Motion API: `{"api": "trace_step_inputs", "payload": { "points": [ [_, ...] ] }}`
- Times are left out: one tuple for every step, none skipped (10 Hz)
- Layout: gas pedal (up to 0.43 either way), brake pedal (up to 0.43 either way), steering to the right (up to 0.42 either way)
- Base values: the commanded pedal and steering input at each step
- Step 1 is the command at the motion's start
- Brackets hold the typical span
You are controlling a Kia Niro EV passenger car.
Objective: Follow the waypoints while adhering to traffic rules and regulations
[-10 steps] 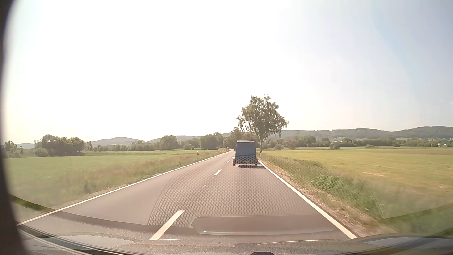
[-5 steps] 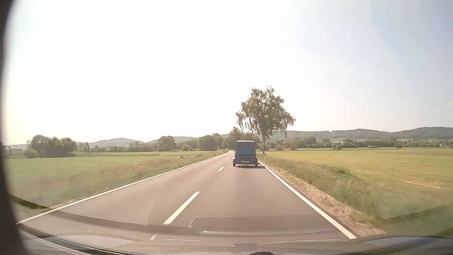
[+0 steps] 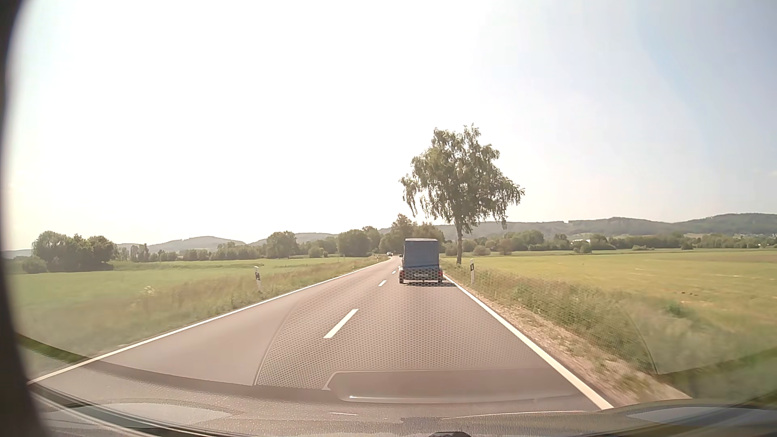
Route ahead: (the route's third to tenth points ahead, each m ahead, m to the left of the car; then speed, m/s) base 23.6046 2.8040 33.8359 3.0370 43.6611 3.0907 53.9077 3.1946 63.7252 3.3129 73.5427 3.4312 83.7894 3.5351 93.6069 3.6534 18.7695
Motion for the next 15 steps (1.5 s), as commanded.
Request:
{"api": "trace_step_inputs", "payload": {
  "points": [
    [0.169, 0.000, -0.001],
    [0.169, 0.000, -0.001],
    [0.169, 0.000, -0.001],
    [0.157, 0.000, -0.001],
    [0.157, 0.000, -0.001],
    [0.157, 0.000, -0.001],
    [0.157, 0.000, -0.001],
    [0.157, 0.000, -0.001],
    [0.157, 0.000, -0.001],
    [0.157, 0.000, -0.001],
    [0.157, 0.000, -0.001],
    [0.150, 0.000, -0.001],
    [0.138, 0.000, -0.001],
    [0.130, 0.000, -0.001],
    [0.130, 0.000, -0.002]
  ]
}}
